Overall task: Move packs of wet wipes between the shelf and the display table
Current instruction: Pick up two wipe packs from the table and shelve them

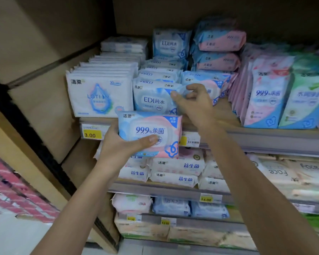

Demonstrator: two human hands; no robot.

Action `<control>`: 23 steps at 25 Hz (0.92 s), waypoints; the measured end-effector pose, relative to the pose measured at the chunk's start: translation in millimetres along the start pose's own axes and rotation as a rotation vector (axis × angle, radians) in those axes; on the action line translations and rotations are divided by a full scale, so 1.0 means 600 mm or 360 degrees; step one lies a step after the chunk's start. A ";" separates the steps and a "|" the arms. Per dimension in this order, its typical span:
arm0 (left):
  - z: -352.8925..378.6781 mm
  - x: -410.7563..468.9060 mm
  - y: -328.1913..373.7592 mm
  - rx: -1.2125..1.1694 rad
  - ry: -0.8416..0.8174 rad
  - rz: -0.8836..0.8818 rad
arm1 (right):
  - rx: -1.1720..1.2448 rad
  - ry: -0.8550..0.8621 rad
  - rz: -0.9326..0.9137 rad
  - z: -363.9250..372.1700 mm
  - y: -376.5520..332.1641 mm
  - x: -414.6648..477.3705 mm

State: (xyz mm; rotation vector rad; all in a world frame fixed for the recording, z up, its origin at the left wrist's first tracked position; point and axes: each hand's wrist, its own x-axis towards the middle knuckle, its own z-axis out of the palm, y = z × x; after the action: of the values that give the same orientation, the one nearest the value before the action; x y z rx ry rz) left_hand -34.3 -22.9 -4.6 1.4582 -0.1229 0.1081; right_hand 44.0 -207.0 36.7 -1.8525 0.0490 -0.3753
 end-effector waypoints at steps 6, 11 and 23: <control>0.125 0.062 0.023 0.0039 -0.0009 0.0085 | 0.0459 0.0140 -0.0005 -0.110 -0.006 -0.059; 0.205 0.094 0.039 0.0298 -0.0152 0.0159 | 0.0538 0.0348 -0.0128 -0.158 0.009 -0.061; 0.170 0.116 0.031 0.1389 -0.0046 0.0397 | -0.0464 0.0267 -0.0248 -0.172 0.053 -0.058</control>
State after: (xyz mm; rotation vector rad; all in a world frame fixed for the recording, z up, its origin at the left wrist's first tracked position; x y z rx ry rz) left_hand 30.0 -122.2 35.0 2.3109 -0.3069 0.3787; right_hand -13.0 -304.6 25.8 -2.1149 0.0776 -0.6607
